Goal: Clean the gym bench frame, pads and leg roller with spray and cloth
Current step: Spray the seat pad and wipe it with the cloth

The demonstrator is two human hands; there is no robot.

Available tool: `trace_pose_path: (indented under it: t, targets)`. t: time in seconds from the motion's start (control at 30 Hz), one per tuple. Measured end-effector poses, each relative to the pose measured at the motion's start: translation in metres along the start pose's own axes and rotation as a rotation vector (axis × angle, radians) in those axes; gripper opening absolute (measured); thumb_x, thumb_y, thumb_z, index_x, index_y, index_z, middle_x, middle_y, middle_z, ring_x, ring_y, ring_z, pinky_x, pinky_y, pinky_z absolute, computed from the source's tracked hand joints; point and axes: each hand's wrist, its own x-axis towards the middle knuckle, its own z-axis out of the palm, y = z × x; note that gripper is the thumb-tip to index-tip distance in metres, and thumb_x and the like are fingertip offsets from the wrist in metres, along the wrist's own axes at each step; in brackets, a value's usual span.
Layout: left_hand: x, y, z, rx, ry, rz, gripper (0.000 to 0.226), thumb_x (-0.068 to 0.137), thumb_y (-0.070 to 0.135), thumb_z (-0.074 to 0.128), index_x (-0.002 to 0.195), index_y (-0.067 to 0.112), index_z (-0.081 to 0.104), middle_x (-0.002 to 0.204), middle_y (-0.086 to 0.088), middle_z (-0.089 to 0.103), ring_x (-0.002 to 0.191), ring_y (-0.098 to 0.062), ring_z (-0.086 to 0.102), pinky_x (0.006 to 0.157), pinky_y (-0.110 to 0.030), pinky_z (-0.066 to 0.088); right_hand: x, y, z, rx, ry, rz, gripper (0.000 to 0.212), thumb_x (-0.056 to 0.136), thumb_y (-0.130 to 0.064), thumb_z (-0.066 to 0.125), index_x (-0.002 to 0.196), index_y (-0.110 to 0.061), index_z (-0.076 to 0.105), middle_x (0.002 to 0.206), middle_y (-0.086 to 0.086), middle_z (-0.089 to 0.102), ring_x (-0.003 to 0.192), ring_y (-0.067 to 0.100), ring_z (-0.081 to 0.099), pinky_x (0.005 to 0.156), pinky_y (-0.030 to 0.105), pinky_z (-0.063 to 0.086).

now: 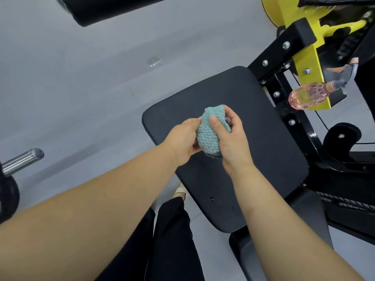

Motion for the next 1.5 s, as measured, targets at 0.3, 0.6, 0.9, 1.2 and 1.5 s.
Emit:
trace_pose_path:
  t: [0.3,0.6,0.9,1.2,1.5]
  targets:
    - [0.011,-0.001,-0.053,0.683,0.494,0.161,0.029,0.095,0.032,0.041,0.094,0.009,0.058,0.111,-0.015,0.057,0.106,-0.034,0.055,0.092,-0.042,0.047,0.025,0.018,0.015,-0.404,0.196,-0.183,0.042,0.081,-0.019,0.073,0.115,-0.017,0.049,0.093,-0.008,0.063,0.086,0.011,0.063,0.074,0.016,0.048]
    - [0.04,-0.023,-0.104,0.692,0.357,-0.008,0.065,0.096,0.034,0.041,0.149,0.019,0.007,0.144,-0.01,0.038,0.122,-0.034,0.048,0.101,-0.042,0.043,0.106,0.082,0.026,-1.468,0.132,-0.521,0.052,0.092,-0.042,0.053,0.137,-0.018,0.046,0.14,0.006,0.043,0.123,0.03,0.039,0.1,0.035,0.031]
    - [0.056,-0.013,-0.13,0.421,0.332,-0.06,0.08,0.093,0.017,0.054,0.149,0.037,0.0,0.118,0.004,0.055,0.092,-0.025,0.065,0.075,-0.04,0.057,0.119,0.078,0.045,-1.366,0.124,-0.581,0.034,0.091,-0.02,0.059,0.124,-0.012,0.06,0.117,0.013,0.054,0.094,0.036,0.047,0.08,0.039,0.044]
    - [0.058,-0.012,-0.138,0.377,0.253,-0.046,0.058,0.093,0.012,0.054,0.135,0.046,0.031,0.122,0.003,0.059,0.081,-0.021,0.064,0.08,-0.038,0.054,0.154,0.068,0.055,-1.533,0.113,-0.907,0.026,0.081,-0.023,0.058,0.103,-0.025,0.071,0.101,0.01,0.064,0.076,0.034,0.058,0.065,0.037,0.042]
    - [0.058,-0.017,-0.14,0.399,0.258,-0.023,0.071,0.093,0.018,0.056,0.144,0.047,0.016,0.126,0.007,0.057,0.084,-0.018,0.065,0.072,-0.033,0.053,0.127,0.099,0.103,-1.403,-0.001,-0.988,0.034,0.081,-0.025,0.045,0.097,-0.012,0.072,0.094,0.015,0.063,0.068,0.033,0.055,0.063,0.031,0.047]
